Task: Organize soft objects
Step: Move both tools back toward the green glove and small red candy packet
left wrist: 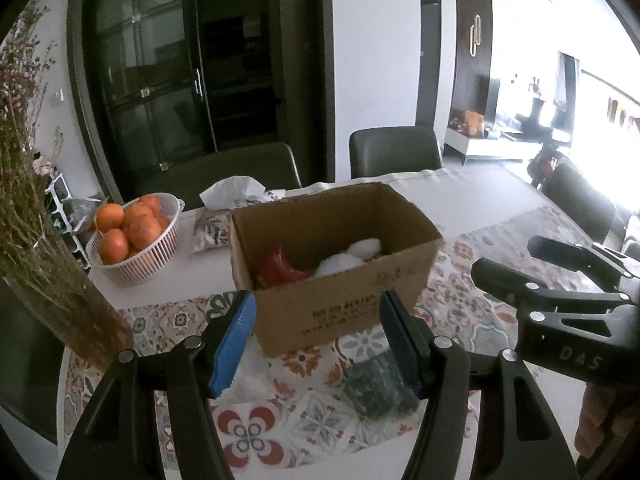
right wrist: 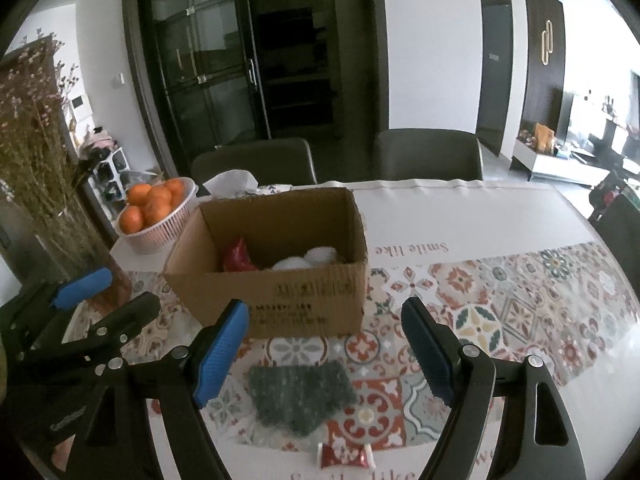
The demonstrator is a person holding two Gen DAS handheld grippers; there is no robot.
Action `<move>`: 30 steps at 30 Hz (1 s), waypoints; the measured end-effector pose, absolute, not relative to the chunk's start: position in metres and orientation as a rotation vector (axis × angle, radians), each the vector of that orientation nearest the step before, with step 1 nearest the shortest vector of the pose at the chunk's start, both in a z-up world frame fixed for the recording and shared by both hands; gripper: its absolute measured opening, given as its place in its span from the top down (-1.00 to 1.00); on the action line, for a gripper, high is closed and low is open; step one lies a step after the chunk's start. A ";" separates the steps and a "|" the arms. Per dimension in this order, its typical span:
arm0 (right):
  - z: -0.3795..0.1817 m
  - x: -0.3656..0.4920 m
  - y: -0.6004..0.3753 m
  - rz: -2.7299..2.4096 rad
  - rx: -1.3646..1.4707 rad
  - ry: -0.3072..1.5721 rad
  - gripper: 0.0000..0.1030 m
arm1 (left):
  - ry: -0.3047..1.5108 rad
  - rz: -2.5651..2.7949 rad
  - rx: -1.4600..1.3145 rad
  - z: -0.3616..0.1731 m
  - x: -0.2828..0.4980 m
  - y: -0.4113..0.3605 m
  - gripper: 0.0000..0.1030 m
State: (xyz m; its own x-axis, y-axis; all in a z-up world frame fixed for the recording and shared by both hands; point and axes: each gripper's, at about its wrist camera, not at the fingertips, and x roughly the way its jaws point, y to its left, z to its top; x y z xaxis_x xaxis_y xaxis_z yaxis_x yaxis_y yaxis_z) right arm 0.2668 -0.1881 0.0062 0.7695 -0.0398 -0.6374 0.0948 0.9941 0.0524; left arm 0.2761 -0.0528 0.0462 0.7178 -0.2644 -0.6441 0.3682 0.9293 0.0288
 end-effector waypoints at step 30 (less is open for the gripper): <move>-0.047 0.174 -0.184 -0.290 0.245 0.665 -0.55 | 0.668 -0.634 0.377 0.003 0.227 -0.068 -0.33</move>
